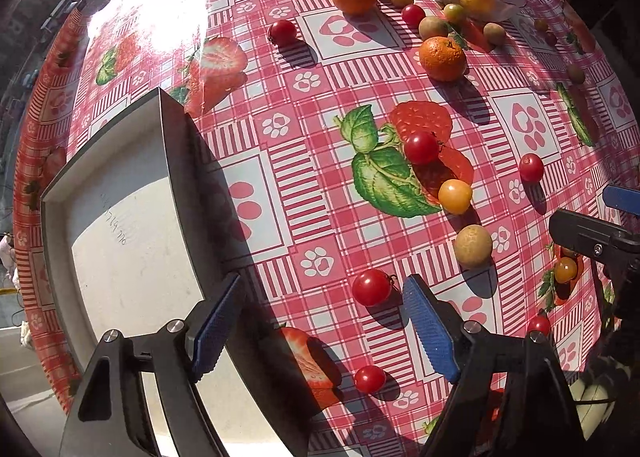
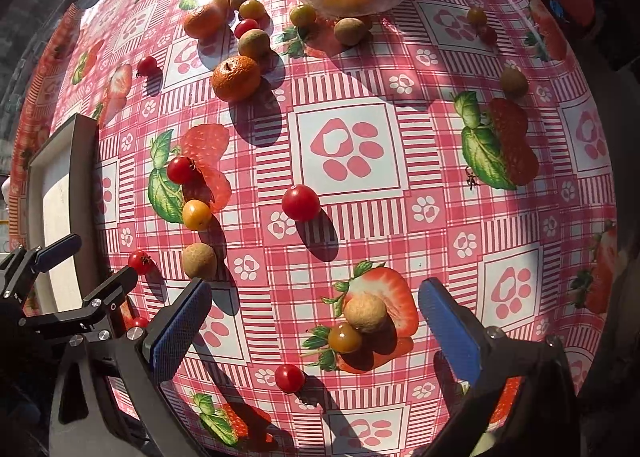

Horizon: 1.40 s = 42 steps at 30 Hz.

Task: Organize fruits
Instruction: 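Close the right tool on a red cherry tomato while the left tool grasps another, then carry both held red cherry tomatoes over the white tray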

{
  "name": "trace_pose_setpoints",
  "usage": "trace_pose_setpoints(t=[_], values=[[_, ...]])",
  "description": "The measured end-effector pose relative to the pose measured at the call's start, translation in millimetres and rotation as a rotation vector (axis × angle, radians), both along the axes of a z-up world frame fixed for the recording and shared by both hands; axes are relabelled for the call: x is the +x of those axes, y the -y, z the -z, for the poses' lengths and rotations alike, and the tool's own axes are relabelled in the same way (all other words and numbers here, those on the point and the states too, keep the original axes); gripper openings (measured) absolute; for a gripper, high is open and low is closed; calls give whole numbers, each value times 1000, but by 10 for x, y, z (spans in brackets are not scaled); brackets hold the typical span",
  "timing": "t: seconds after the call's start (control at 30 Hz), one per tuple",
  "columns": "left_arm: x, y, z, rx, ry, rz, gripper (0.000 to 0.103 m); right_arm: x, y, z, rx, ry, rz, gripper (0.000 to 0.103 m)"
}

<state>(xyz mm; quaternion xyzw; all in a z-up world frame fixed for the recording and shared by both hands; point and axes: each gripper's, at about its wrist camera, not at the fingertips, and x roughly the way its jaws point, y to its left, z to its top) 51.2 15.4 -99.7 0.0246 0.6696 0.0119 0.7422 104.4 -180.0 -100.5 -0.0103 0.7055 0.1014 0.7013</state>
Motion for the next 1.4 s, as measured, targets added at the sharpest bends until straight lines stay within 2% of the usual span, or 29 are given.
trace_pose_setpoints(t=[0.17,0.23,0.27,0.3,0.4,0.5,0.53,0.57,0.6,0.63,0.67,0.7,0.73,0.83,0.9,1.03,1.4], values=[[45,2,141,0,6,12,83,183,-31,117,-14,18,0,99],[104,6,221,6,6,18,81,235,-58,184,-17,12,-5,91],[113,18,259,6,3,19,77,259,-61,215,-18,9,-9,86],[126,23,308,4,-5,20,68,282,-71,246,-22,6,-14,83],[120,41,363,1,3,9,66,330,-116,329,-22,2,-34,75],[121,74,374,9,12,8,63,363,-209,396,-31,7,-55,72],[105,104,370,-4,13,7,54,363,-235,395,-39,18,-65,71],[89,168,356,-18,12,8,49,358,-257,400,-39,28,-77,68],[81,224,357,-27,13,13,38,349,-276,393,-49,39,-88,59],[73,291,358,-26,15,22,35,339,-295,383,-63,51,-97,54],[38,414,339,-24,15,28,29,300,-396,376,-57,63,-100,42],[40,449,345,-33,16,32,22,265,-432,364,-49,70,-102,26],[50,472,358,-39,17,30,22,227,-430,340,-43,70,-106,24],[54,465,344,-93,15,2,23,215,-396,302,-4,68,-85,24],[51,424,302,-120,21,-20,23,185,-185,230,11,50,-56,24],[19,330,212,-151,42,-55,23,124,-56,146,40,36,-21,24],[-169,27,-96,-195,97,-96,23,-136,-85,-113,97,29,-47,24]])
